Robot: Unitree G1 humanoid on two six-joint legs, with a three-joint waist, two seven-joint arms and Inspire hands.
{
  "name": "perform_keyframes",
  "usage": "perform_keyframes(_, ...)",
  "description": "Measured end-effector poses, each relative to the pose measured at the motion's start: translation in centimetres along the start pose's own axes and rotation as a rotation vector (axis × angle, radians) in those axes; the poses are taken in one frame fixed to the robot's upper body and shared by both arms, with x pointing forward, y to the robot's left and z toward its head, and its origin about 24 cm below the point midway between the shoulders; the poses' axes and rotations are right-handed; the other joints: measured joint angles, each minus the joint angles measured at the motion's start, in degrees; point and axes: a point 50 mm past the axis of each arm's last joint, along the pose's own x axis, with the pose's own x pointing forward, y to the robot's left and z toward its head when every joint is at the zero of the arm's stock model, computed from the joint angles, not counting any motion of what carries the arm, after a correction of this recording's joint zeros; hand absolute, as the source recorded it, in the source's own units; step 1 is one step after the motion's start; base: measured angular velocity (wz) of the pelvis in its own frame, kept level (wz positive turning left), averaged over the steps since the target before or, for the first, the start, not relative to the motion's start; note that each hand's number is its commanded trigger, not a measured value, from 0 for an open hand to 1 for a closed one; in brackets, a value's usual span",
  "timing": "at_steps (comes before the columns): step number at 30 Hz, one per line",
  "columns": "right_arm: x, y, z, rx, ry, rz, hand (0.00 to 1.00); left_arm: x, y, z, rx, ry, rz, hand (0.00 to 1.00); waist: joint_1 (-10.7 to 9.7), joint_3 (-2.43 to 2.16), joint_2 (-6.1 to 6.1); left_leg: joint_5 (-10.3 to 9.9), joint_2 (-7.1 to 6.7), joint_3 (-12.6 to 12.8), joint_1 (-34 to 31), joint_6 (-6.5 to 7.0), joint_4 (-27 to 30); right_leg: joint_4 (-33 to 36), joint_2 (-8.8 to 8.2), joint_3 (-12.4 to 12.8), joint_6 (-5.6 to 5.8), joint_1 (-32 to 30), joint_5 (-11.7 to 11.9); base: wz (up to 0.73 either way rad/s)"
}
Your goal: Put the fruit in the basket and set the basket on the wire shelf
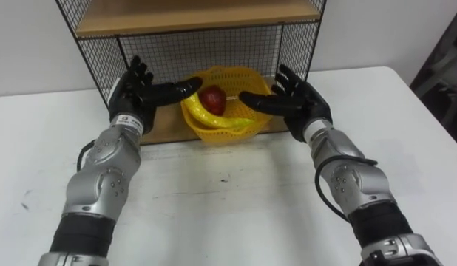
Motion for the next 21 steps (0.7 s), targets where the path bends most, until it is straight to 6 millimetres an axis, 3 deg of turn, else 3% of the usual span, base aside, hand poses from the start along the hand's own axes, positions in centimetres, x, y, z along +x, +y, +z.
perform_keyframes(4, -0.1, 0.1, 0.3, -0.004, -0.014, 0.005, 0.00, 0.0, 0.0, 0.5, 0.003, -0.017, -0.006, 0.00, 0.0, 0.01, 0.00, 0.1, 0.00, 0.0, 0.0, -0.04, 0.0, 0.1, -0.01, -0.1, 0.00, 0.0, 0.0, 0.00)
perform_keyframes(10, -1.4, 0.1, 2.6, -0.093, -0.134, 0.041, 0.00, -0.3, 0.6, 1.8, 0.041, -0.076, 0.006, 0.00, 0.1, 0.02, -0.01, 0.1, 0.00, 0.1, -0.2, -0.07, -0.6, -0.1, -0.04, -0.5, 0.00, -0.2, 0.0, 0.01)
perform_keyframes(14, -2.6, -0.2, 2.6, -0.124, -0.169, 0.058, 0.00, -1.3, 1.0, 2.6, 0.065, -0.144, 0.005, 0.00, 0.3, 0.01, -0.04, 0.4, -0.08, 0.4, 0.3, -0.14, -1.6, -0.1, -0.09, -0.3, 0.00, -0.4, 0.0, -0.02)
perform_keyframes(21, -3.9, -0.3, 2.5, -0.161, -0.202, 0.071, 0.00, -2.5, 1.4, 2.3, 0.108, -0.165, 0.008, 0.00, 0.3, -0.02, -0.30, 0.8, -0.19, 1.0, 0.6, -0.20, -2.7, -0.1, -0.10, 0.3, 0.07, -0.7, 0.0, -0.04)
